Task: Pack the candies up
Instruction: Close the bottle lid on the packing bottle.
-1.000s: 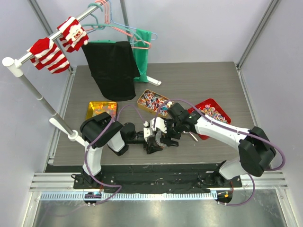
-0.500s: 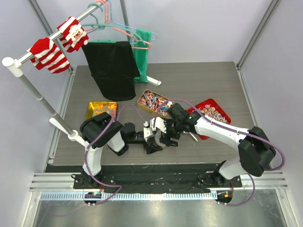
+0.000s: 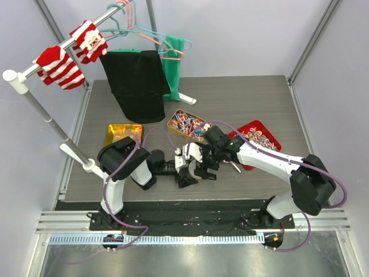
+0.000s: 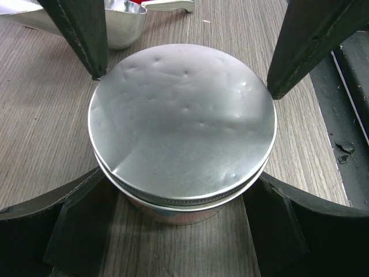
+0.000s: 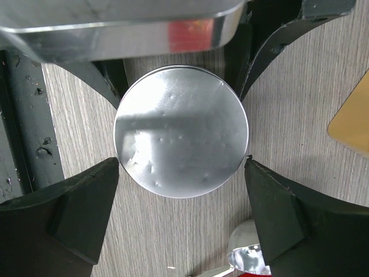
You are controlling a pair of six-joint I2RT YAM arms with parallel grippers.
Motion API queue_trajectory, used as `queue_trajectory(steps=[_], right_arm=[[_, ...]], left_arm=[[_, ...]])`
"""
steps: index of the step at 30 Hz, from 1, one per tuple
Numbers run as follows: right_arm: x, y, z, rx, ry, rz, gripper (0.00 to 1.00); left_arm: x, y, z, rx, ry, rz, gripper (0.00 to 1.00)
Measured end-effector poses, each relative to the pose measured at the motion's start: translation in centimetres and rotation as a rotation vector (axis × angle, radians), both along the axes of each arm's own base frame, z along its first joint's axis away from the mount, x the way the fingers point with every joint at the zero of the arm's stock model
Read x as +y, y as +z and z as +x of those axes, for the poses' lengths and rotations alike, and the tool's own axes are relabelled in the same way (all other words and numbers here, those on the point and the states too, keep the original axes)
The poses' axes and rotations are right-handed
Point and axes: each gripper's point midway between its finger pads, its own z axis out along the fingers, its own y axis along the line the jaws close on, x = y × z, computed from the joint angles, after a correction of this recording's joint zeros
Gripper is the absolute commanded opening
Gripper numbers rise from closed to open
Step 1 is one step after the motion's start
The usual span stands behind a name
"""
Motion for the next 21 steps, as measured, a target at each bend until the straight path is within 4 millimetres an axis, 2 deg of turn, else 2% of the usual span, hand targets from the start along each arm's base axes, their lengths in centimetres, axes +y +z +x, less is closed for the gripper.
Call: queue_trajectory(steps=[9, 15, 18, 19, 21], right_arm=[[-0.1, 0.2, -0.1, 0.001, -0.002, 0.000, 0.97], [-0.4, 1.6, -0.4, -0.001, 0.001, 0.025, 0.94], [-0.5, 2.4, -0.2, 0.020, -0.007, 0.056, 0.86], [-0.5, 2.6, 0.0, 0.027, -0.014, 0.067, 0.77], [-0.7, 3.1, 0.6, 0.041, -0.044, 0.091, 0.66]], left_arm=[[0.0, 0.0, 0.0, -0.001, 0.000, 0.000, 0.87], [0.0, 0.0, 0.0, -0.002, 0.000, 0.000, 0.87], [0.0, 0.0, 0.0, -0.003, -0.001, 0.000, 0.87], [0.0, 0.0, 0.0, -0.003, 0.000, 0.000, 0.87], [0.0, 0.0, 0.0, -0.003, -0.001, 0.000, 0.87]])
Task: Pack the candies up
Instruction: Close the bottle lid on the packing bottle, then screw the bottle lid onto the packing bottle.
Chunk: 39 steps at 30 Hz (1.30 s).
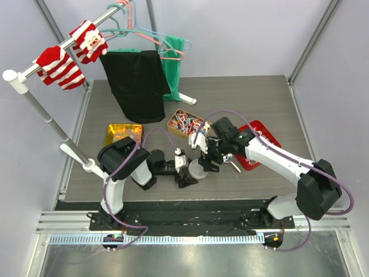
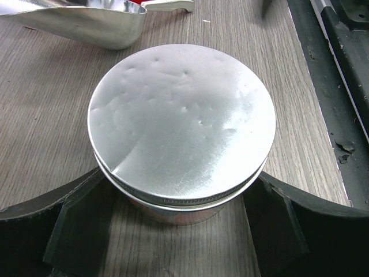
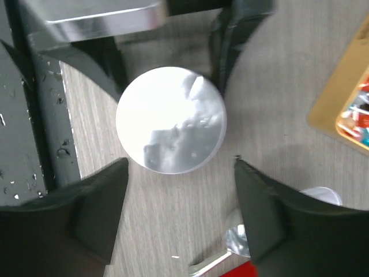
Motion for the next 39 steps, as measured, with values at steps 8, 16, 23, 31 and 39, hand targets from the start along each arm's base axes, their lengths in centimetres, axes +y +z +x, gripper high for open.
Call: queue_trajectory(steps=[8, 16, 23, 31, 39], right_arm=[[1.6, 1.3, 3.1, 0.080, -0.088, 0.078, 0.49], [3.3, -0.4, 3.2, 0.215, -0.087, 0.079, 0.46], [3.2, -1.5, 2.9, 0.252, -0.090, 0.055, 0.41], [3.1, -1.6, 2.7, 0.261, -0.088, 0.054, 0.30], [2.9, -1.9, 2.5, 0.272, -0.089, 0.045, 0.27]], left_arm=[[0.0, 0.0, 0.0, -0.009, -0.001, 0.001, 0.87], [0.0, 0.0, 0.1, -0.017, 0.000, 0.003, 0.87], [0.0, 0.0, 0.2, -0.018, 0.002, 0.003, 0.87], [0.0, -0.1, 0.2, -0.019, 0.005, 0.004, 0.87], [0.0, -0.1, 0.3, -0.021, 0.007, 0.004, 0.87]])
